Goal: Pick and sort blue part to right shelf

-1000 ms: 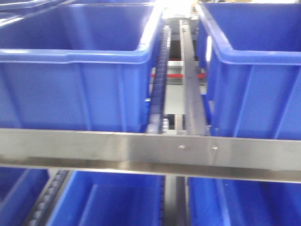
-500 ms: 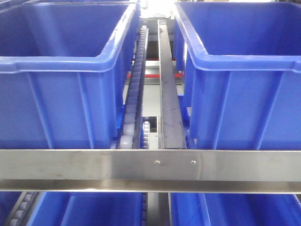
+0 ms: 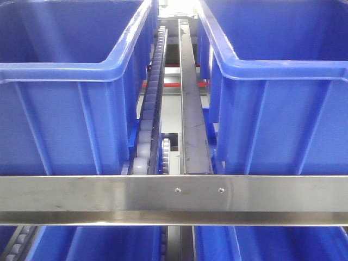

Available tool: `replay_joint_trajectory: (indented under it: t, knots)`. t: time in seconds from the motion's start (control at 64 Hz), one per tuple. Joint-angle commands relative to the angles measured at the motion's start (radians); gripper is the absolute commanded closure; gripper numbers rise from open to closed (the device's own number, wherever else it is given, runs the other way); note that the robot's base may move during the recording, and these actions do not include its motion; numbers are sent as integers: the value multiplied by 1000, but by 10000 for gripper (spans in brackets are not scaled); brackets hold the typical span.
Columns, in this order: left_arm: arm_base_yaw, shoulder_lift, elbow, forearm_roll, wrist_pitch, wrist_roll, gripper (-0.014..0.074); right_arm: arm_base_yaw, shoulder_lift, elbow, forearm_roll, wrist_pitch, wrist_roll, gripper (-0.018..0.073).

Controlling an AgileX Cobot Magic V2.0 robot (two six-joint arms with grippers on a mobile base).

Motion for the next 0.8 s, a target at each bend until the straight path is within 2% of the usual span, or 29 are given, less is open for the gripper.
replay_joint_trajectory:
  t: [0.0,0.781]
  knots:
    - [-8,11,-27,-9,-93,0,263,-7,8,-30,-8,-88,-5,145]
    - [-8,11,-27,-28,-94,0,263,-7,8,-30,16,-120,-5,145]
